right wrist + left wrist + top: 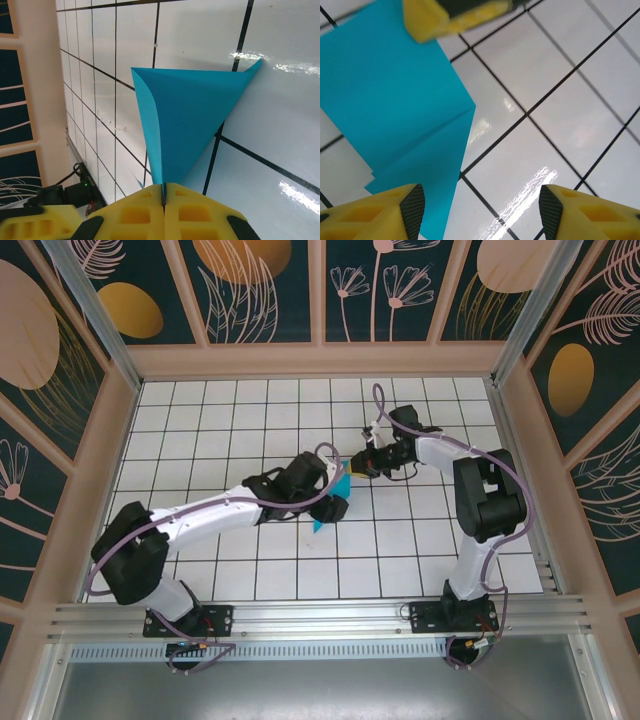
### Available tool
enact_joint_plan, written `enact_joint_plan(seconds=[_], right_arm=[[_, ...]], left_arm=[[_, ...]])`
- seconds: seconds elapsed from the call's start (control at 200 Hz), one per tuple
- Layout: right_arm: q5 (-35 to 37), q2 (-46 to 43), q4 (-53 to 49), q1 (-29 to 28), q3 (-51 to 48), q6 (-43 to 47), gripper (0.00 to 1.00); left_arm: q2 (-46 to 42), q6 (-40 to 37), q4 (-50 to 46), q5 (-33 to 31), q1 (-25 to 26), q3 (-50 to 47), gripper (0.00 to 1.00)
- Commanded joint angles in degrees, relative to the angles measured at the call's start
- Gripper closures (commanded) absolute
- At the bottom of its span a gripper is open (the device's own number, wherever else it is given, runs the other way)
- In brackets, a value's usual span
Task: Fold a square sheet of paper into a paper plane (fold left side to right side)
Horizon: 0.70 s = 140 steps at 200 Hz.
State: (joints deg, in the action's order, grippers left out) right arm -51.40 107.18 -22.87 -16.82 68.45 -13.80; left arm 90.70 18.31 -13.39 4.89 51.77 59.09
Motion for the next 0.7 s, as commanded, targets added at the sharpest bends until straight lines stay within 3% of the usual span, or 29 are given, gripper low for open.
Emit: enact_joint_plan(seconds=[0.0,0.415,0.696], right_arm=[[0.33,-1.76,-2.88,0.36,1.23,-2.14,0.98],[0.51,-1.11,-2.00,0.11,0.55,-2.98,0.98],[1.27,-0.16,-2.26,0.01,0.33,-2.55,0.98]], left_arm=[[3.53,0.68,-3.15,-5.36,1.63,2.15,0.33],[13.24,2.14,-5.16,-17.85,5.19,5.48,0.31],[15.73,2.75,-2.96,-21.52,6.15,5.15,0.41]])
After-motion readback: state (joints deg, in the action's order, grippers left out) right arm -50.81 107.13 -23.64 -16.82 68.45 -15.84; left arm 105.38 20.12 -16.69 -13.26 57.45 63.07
